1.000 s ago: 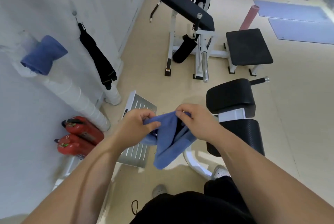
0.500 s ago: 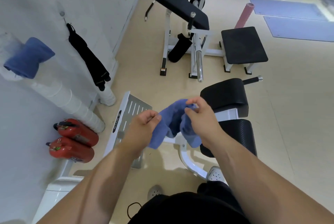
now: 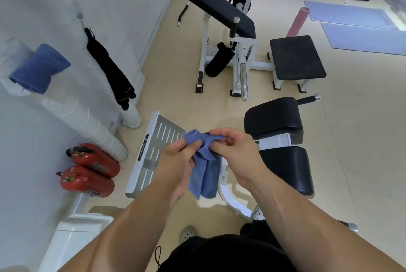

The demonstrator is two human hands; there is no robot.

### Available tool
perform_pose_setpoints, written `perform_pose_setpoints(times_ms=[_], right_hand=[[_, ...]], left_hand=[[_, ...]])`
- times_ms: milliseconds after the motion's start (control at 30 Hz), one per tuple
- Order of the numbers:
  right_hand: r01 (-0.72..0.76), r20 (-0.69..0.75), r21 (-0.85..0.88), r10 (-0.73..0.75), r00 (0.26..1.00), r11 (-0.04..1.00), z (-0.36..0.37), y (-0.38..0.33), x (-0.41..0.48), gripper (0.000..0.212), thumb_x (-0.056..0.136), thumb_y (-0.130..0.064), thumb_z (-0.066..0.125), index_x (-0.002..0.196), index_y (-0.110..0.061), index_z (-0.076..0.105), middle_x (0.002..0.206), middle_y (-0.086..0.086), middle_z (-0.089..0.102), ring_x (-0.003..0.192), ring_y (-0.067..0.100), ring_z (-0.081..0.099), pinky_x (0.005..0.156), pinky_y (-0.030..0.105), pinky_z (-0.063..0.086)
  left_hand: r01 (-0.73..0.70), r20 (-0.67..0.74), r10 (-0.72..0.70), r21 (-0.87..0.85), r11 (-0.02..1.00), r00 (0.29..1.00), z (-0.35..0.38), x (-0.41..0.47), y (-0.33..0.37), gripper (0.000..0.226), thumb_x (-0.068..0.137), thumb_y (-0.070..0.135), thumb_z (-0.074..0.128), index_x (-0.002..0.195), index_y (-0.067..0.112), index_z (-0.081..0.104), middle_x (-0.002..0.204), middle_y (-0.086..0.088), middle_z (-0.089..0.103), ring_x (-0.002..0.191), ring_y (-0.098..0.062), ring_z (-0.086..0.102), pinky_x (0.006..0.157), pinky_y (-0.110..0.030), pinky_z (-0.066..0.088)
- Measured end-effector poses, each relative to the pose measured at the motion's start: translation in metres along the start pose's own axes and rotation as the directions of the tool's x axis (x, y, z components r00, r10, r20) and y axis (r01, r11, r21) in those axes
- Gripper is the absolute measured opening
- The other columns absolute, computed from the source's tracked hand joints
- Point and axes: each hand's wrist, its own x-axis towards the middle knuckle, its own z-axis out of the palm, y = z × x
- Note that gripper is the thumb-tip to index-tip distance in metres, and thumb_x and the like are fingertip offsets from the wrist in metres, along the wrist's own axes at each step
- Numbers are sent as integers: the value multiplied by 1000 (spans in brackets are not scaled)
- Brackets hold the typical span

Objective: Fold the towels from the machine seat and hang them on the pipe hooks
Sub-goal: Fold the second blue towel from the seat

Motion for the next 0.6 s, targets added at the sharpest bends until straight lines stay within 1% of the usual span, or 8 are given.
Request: perform_pose_setpoints(times_ms=[33,100,200,267,367,500,567,600], right_hand=[[17,-4,-28,-17,1000,999,1,0,-1,16,84,3,73,94,-9,75,90,14,77,77,15,71,73,26,59],[48,-4,-110,-48,999,993,3,1,-1,4,83,-5,78,83,-8,75,84,15,76,72,15,69,70,27,57],[51,-5,-161,-53,999,986,6,4,-1,14,82,-13,82,74,-8,72,79,16,73,68,14,67,69,28,56],[60,2,-163,-61,998,985,10,4,-2,16,82,-13,82,74,-4,71,78,18,72,67,15,66,69,29,56],[77,-16,-167,-80,997,983,14,4,-1,19,83,-14,81,76,0,69,79,21,71,66,15,64,70,32,55],[78,-20,-187,-83,996,979,16,6,-1,21,84,-17,80,74,-3,69,75,17,71,67,17,64,75,41,57],[65,-21,-147,-69,997,987,20,7,-3,22,85,-17,79,74,-2,68,74,16,72,67,19,65,78,46,58],[60,-24,-132,-63,998,989,22,6,-3,22,85,-18,79,74,-2,68,74,18,72,68,20,66,79,48,59]], left_hand=[[-15,-11,15,11,1000,1000,-2,0,-1,24,100,5,54,115,-4,71,117,-24,72,107,-33,69,98,-41,55],[-35,-44,39,72,997,998,-4,-1,1,24,102,9,53,111,1,74,113,-23,74,110,-35,69,100,-45,55],[-73,-21,78,165,984,997,-8,-3,2,28,105,12,49,107,9,77,108,-19,76,110,-36,70,98,-45,55],[-98,14,97,201,975,995,-11,-5,3,30,106,13,47,109,12,77,109,-17,76,110,-36,70,98,-45,55],[-119,77,104,212,970,992,-8,-11,6,32,107,11,43,117,10,74,115,-14,75,114,-29,70,101,-44,52],[-137,93,118,227,964,989,-10,-16,8,34,107,8,42,114,8,75,114,-10,76,115,-23,70,107,-42,49],[-165,95,146,238,957,985,-10,-19,10,34,107,8,42,113,8,75,113,-8,77,114,-22,70,105,-38,51],[-182,90,165,251,951,982,-9,-21,12,34,107,8,42,111,10,76,111,-7,78,112,-20,71,102,-34,53]])
